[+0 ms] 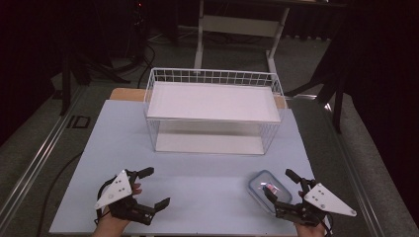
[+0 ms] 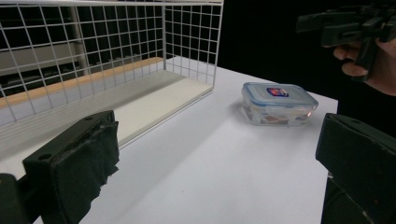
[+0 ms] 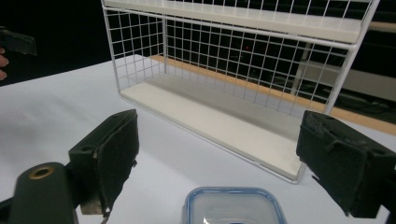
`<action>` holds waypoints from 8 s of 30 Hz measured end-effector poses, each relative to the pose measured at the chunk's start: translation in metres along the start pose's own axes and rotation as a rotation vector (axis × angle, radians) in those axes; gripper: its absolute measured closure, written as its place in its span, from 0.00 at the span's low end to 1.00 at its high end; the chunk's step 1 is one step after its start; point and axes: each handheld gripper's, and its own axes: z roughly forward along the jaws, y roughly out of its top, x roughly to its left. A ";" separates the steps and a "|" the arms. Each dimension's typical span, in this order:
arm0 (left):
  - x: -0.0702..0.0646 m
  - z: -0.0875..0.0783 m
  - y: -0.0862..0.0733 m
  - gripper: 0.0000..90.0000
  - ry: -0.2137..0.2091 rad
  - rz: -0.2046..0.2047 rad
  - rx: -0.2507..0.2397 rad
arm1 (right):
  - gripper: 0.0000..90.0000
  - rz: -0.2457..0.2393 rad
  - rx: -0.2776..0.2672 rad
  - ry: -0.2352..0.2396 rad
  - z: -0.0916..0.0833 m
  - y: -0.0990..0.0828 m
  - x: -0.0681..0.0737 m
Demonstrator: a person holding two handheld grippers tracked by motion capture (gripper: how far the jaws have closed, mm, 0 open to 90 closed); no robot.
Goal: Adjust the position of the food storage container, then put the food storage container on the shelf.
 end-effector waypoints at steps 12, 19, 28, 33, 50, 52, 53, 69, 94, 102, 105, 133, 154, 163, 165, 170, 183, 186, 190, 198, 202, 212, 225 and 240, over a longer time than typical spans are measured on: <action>0.002 0.002 0.000 0.01 -0.004 -0.006 -0.005 | 0.14 0.066 -0.007 0.072 -0.006 0.013 -0.007; 0.001 0.005 0.000 0.01 -0.011 0.002 0.003 | 0.19 0.074 0.029 0.096 -0.011 0.003 -0.017; 0.001 0.006 -0.001 0.01 -0.014 0.000 0.005 | 0.78 0.015 0.230 0.084 -0.026 -0.027 -0.039; 0.001 0.007 -0.001 0.01 -0.016 0.004 0.011 | 1.00 -0.017 0.301 0.069 -0.034 -0.045 -0.050; 0.000 0.011 -0.001 0.01 -0.018 0.008 0.020 | 1.00 0.034 0.449 0.071 -0.038 -0.087 -0.075; 0.000 0.010 -0.001 0.01 -0.017 0.009 0.021 | 1.00 0.034 0.452 0.072 -0.035 -0.087 -0.074; 0.000 0.010 -0.001 0.01 -0.017 0.008 0.021 | 1.00 0.032 0.453 0.073 -0.034 -0.087 -0.074; -0.001 0.011 -0.001 0.01 -0.019 0.016 0.023 | 1.00 0.002 0.479 0.126 0.008 -0.073 -0.065; -0.001 0.012 -0.002 0.01 -0.026 0.017 0.033 | 1.00 -0.013 0.449 0.112 0.103 -0.053 -0.062; -0.001 0.012 -0.002 0.01 -0.027 0.017 0.033 | 1.00 -0.027 0.443 0.139 0.130 -0.046 -0.050; -0.001 0.012 -0.002 0.01 -0.027 0.014 0.033 | 1.00 -0.026 0.432 0.149 0.137 -0.043 -0.045; -0.002 0.013 -0.001 0.01 -0.028 0.015 0.035 | 1.00 -0.027 0.498 0.151 0.139 -0.053 -0.025; -0.001 0.013 -0.003 0.01 -0.031 0.013 0.047 | 1.00 -0.036 0.486 0.210 0.171 -0.048 -0.003; -0.001 0.012 -0.003 0.01 -0.025 0.009 0.047 | 0.97 -0.023 0.470 0.198 0.173 -0.046 -0.005; -0.001 0.013 -0.003 0.01 -0.027 0.009 0.052 | 0.93 -0.029 0.462 0.191 0.170 -0.045 -0.007; -0.001 0.013 -0.004 0.01 -0.024 0.009 0.058 | 0.69 -0.016 0.422 0.178 0.155 -0.038 -0.012; 0.002 0.019 -0.006 0.01 -0.023 -0.012 0.090 | 0.16 0.054 0.293 0.211 0.119 -0.021 -0.010; 0.005 0.022 -0.007 0.01 -0.014 -0.028 0.103 | 0.16 0.029 0.254 0.183 0.110 -0.013 -0.006; 0.007 0.028 -0.001 0.01 -0.031 -0.044 0.136 | 0.17 -0.032 0.198 0.170 0.098 -0.002 0.000; 0.009 0.047 0.014 0.01 -0.066 -0.020 0.214 | 0.24 -0.040 0.192 0.190 0.092 0.008 0.005; 0.014 0.055 0.027 0.01 -0.046 -0.030 0.204 | 0.22 -0.061 0.228 0.163 0.097 0.008 0.008; 0.028 0.082 0.033 0.01 -0.062 -0.167 0.208 | 0.18 0.015 0.271 0.219 0.114 0.012 0.002; 0.055 0.113 0.004 0.01 0.011 -0.491 0.352 | 0.13 0.351 0.433 0.279 0.159 -0.009 -0.002; 0.062 0.136 -0.022 0.01 -0.054 -0.701 0.446 | 0.20 0.624 0.568 0.322 0.179 -0.031 -0.022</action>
